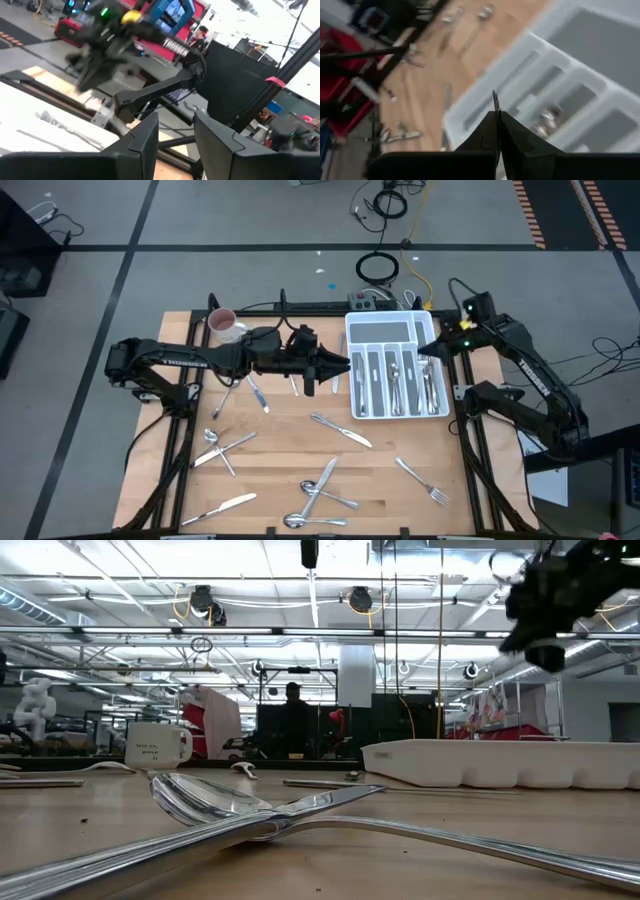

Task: Sort silverware
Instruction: Put the middle fork in the right section of the silverware tray

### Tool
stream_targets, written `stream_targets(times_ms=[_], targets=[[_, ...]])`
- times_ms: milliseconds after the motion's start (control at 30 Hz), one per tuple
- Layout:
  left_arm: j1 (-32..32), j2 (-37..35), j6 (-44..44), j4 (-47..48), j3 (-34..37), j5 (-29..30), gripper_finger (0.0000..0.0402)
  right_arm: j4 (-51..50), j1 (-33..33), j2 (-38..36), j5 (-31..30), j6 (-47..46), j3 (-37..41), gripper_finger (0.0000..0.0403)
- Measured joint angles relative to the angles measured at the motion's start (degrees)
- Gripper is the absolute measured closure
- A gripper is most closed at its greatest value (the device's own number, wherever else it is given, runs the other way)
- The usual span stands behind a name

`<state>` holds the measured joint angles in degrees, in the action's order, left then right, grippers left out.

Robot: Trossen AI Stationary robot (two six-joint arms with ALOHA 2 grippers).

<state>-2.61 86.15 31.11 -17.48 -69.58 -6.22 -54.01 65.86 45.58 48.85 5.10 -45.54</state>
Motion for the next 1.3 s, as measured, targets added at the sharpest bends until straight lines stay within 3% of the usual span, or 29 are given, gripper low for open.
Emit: stream_targets(times_ms=[67,200,300,467,800,933,1300], targets=[[0.0,0.0,0.0,0.7,0.0,0.0,0.0272,-7.5,-0.2,0.1,-1.6,7.4,-5.5,0.0403],[0.0,0.0,0.0,0.6,0.0,0.0,0.0272,-20.9,0.9,1.7,-13.3,24.2,-14.9,0.0403],[0.0,0.0,-0.1,0.6,0.0,0.0,0.0272,-24.5,2.8,3.6,-14.1,29.8,-17.3,0.0403],[0.0,0.0,0.0,0.5,0.0,0.0,0.0272,-26.9,7.2,6.6,-14.3,39.3,-15.0,0.0403],[0.0,0.0,-0.1,0.5,0.0,0.0,0.0272,-23.5,9.1,3.4,-9.7,48.6,-3.1,0.0403],[0.0,0.0,-0.2,0.5,0.0,0.7,0.0272,-22.6,9.1,1.8,-5.1,49.8,0.9,0.0403],[0.0,0.0,-3.0,0.5,0.0,1.4,0.0272,-16.5,9.5,5.6,-6.9,47.7,3.1,0.0403]])
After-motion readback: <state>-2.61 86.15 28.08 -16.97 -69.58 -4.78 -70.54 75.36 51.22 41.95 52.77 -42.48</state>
